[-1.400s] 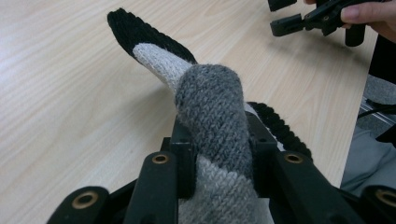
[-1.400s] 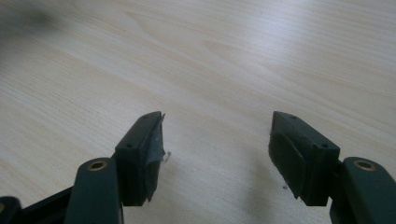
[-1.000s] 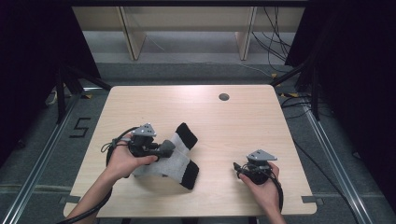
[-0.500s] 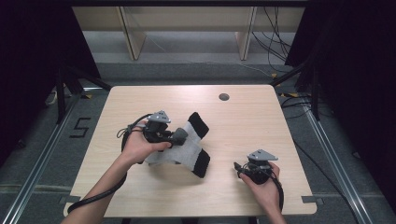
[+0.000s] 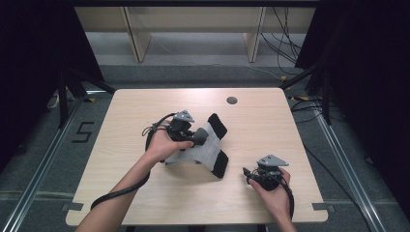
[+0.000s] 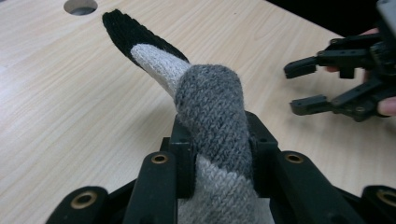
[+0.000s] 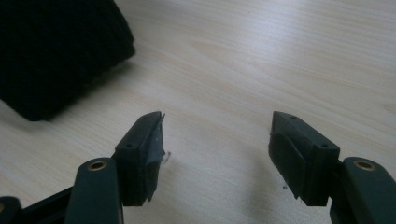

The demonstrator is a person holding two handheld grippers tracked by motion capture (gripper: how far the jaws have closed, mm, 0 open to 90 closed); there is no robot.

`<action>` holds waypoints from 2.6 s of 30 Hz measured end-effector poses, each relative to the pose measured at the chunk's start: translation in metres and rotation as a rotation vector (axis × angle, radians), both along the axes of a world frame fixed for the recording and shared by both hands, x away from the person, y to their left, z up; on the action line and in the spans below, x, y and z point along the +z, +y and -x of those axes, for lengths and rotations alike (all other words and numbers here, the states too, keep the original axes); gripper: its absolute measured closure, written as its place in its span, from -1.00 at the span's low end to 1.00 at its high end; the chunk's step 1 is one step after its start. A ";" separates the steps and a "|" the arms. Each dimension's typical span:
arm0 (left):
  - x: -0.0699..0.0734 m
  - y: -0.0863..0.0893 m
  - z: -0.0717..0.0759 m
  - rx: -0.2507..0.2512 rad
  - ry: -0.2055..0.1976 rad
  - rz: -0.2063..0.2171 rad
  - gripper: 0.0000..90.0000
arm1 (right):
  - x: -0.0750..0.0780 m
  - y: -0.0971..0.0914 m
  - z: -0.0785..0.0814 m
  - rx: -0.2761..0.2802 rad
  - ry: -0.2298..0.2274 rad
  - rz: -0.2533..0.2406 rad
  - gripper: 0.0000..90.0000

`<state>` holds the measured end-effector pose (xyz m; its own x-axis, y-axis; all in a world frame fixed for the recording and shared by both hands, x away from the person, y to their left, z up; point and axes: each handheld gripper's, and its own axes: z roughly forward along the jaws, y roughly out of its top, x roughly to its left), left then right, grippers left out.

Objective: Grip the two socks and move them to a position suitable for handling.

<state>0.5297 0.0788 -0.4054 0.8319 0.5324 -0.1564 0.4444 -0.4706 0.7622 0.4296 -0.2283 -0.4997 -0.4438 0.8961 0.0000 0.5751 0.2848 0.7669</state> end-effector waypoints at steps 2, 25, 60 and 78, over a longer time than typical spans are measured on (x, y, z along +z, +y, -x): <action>-0.008 -0.004 -0.005 0.011 0.007 -0.013 0.54 | 0.000 0.000 0.000 0.000 0.000 0.000 -0.19; -0.024 0.044 0.003 0.192 -0.091 -0.062 0.11 | 0.018 0.002 -0.011 -0.012 -0.003 -0.031 0.08; -0.080 0.080 0.018 0.241 -0.026 -0.156 0.47 | 0.040 0.063 -0.124 0.015 0.017 0.123 0.29; -0.082 0.082 0.014 0.258 -0.026 -0.145 0.47 | 0.016 0.060 -0.127 -0.025 0.181 0.088 0.66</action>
<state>0.5155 0.1608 -0.4870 0.6692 0.7418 -0.0435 0.5443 -0.4496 0.7082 0.5562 -0.1683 -0.4834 -0.4209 0.9071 -0.0008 0.7092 0.3296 0.6232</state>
